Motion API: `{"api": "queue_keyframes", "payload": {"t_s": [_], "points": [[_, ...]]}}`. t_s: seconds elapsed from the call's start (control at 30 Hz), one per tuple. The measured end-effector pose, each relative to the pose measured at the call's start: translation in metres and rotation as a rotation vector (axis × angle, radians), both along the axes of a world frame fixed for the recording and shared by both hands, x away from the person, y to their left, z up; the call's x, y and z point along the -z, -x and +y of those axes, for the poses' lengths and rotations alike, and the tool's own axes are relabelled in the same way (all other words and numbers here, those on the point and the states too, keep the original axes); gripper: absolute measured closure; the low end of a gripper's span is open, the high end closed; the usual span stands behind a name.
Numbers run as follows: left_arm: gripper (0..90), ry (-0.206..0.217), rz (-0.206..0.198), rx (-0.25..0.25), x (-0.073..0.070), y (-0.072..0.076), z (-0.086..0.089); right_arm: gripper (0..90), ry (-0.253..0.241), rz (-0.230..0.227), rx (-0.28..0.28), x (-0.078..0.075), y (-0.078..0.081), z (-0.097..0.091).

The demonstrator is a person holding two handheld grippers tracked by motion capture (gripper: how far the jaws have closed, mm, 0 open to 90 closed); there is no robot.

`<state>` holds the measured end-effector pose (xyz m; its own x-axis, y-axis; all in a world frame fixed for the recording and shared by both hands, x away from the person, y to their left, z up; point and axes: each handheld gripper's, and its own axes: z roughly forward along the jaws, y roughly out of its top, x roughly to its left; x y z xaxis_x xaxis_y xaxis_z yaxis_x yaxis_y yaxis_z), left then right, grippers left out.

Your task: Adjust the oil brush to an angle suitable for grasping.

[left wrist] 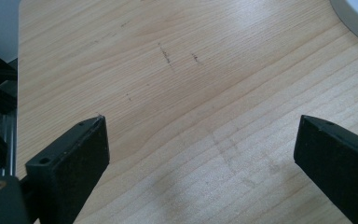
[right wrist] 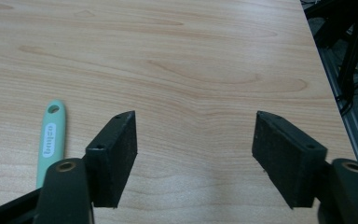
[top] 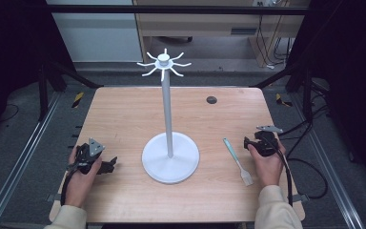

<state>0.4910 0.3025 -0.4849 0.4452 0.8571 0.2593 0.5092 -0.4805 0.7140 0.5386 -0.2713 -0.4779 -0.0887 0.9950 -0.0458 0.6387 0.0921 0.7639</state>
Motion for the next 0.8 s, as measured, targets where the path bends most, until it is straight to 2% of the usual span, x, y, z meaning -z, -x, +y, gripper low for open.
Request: {"api": "queue_keyframes", "payload": {"t_s": [0.23,0.37,0.4,0.43,0.53,0.67,0.8], "points": [[2.8,-0.003,0.004,0.002,0.001,0.000,-0.001,46.3,0.061,0.013,-0.052,0.000,-0.004,0.013],[2.8,-0.004,0.005,0.004,0.001,0.000,-0.001,61.1,0.051,0.025,-0.071,-0.001,-0.004,0.017],[2.8,-0.003,0.005,0.004,0.001,0.000,-0.001,66.0,0.050,0.040,-0.078,-0.003,-0.004,0.018],[2.8,-0.004,0.006,0.004,0.001,0.000,-0.001,70.4,0.047,0.055,-0.094,-0.004,-0.004,0.020],[2.8,-0.003,0.005,0.005,0.001,0.000,-0.001,79.7,0.044,0.061,-0.145,-0.006,-0.004,0.026],[2.8,-0.003,0.007,0.008,0.001,0.000,-0.001,89.0,0.048,0.093,-0.204,-0.003,-0.005,0.036],[2.8,-0.004,0.009,0.009,0.001,0.000,-0.001,90.0,0.031,0.137,-0.231,0.003,-0.007,0.041]]}}
